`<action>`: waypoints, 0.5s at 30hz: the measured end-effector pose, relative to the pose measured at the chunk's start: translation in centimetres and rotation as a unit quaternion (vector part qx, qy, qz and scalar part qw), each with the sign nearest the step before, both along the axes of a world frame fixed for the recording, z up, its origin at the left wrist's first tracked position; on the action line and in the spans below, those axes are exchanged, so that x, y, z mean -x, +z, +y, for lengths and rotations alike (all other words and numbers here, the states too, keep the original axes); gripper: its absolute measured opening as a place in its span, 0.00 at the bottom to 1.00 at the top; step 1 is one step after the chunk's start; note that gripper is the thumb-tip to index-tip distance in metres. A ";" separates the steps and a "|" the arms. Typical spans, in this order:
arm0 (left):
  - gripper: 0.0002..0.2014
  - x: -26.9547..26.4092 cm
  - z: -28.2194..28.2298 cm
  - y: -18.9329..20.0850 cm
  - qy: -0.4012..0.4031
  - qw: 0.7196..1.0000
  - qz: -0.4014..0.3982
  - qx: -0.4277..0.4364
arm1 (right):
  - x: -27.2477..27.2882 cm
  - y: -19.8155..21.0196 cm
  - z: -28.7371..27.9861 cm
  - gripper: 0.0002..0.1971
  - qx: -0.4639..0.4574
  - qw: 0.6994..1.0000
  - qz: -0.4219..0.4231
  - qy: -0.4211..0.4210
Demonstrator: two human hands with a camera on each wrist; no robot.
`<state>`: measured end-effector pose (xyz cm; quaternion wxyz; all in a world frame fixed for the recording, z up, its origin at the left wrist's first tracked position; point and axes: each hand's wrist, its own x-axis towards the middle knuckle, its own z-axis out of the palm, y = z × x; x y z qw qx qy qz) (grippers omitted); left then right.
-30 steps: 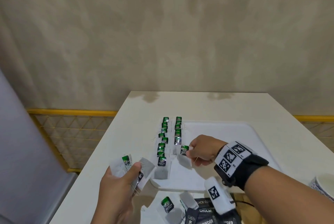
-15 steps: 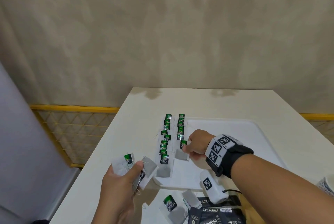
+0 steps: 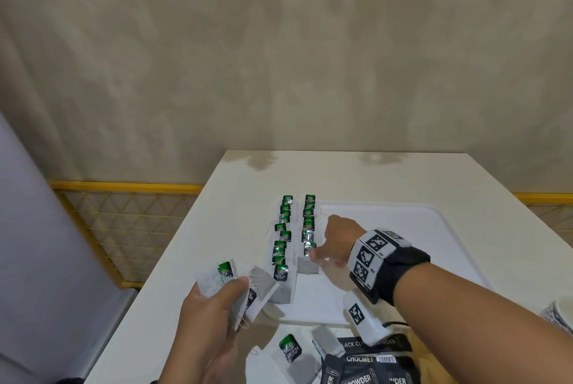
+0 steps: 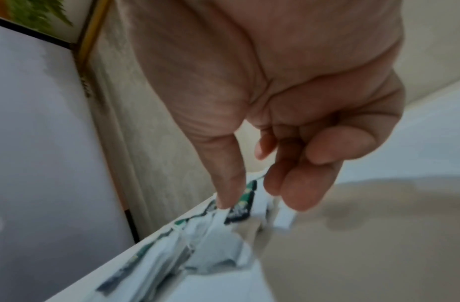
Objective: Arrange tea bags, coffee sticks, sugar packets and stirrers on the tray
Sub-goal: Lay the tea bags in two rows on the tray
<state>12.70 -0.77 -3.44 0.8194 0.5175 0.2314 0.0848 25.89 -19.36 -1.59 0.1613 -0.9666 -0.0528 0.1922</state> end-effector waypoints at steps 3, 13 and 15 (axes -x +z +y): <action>0.15 0.1 -0.1 0.4 -0.012 1.000 -0.013 -0.003 | 1.7 1.5 -0.3 0.14 -0.071 0.997 0.006 0.022; 0.20 0.5 -2.1 0.0 -0.027 0.997 -0.068 0.001 | 7.9 3.5 0.5 0.12 -0.387 0.900 0.195 0.046; 0.20 0.7 -2.4 0.1 -0.055 0.995 -0.078 0.001 | 8.1 3.3 0.6 0.12 -0.402 0.902 0.158 0.027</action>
